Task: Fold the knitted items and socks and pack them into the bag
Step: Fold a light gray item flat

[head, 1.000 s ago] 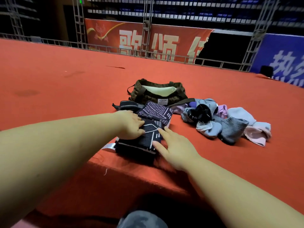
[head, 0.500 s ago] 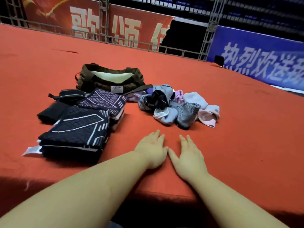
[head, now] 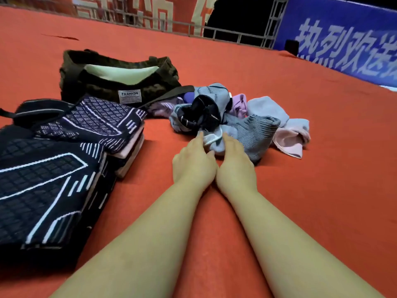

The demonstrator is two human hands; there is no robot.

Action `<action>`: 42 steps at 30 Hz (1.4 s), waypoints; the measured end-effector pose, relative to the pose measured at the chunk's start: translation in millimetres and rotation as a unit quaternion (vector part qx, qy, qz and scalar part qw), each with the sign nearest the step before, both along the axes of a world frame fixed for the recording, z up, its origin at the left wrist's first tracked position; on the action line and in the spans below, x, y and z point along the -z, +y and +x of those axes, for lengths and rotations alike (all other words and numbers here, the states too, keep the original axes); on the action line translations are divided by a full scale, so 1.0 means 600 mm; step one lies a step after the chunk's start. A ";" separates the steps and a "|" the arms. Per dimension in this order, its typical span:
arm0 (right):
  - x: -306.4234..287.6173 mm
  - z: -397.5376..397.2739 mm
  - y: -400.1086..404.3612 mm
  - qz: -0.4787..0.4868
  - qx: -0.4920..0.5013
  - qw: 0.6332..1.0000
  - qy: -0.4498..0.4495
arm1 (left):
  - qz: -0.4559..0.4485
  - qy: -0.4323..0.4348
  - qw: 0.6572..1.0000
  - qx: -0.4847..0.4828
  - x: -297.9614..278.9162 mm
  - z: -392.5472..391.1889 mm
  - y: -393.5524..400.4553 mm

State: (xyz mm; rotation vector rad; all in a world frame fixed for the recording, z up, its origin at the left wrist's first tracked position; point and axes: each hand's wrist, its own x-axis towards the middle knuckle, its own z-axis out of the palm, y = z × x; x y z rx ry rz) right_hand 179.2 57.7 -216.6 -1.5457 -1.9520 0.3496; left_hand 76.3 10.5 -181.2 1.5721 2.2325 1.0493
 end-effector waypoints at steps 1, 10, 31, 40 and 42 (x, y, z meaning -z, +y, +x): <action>-0.025 -0.003 -0.010 0.009 -0.008 1.000 0.004 | 0.004 -0.002 1.000 -0.011 0.002 -0.001 0.006; -0.072 0.013 -0.031 -0.061 0.011 0.980 0.192 | 0.072 -0.139 0.988 0.020 0.000 -0.006 0.010; -0.087 0.002 -0.073 0.074 -0.001 0.954 0.291 | 0.234 -0.380 0.893 0.063 -0.020 0.018 -0.024; -0.077 -0.006 -0.066 0.115 -0.061 0.963 0.235 | 0.230 -0.375 0.890 0.118 -0.030 0.024 -0.025; -0.075 -0.005 -0.065 0.138 -0.058 0.957 0.250 | 0.229 -0.387 0.885 0.122 -0.029 0.028 -0.026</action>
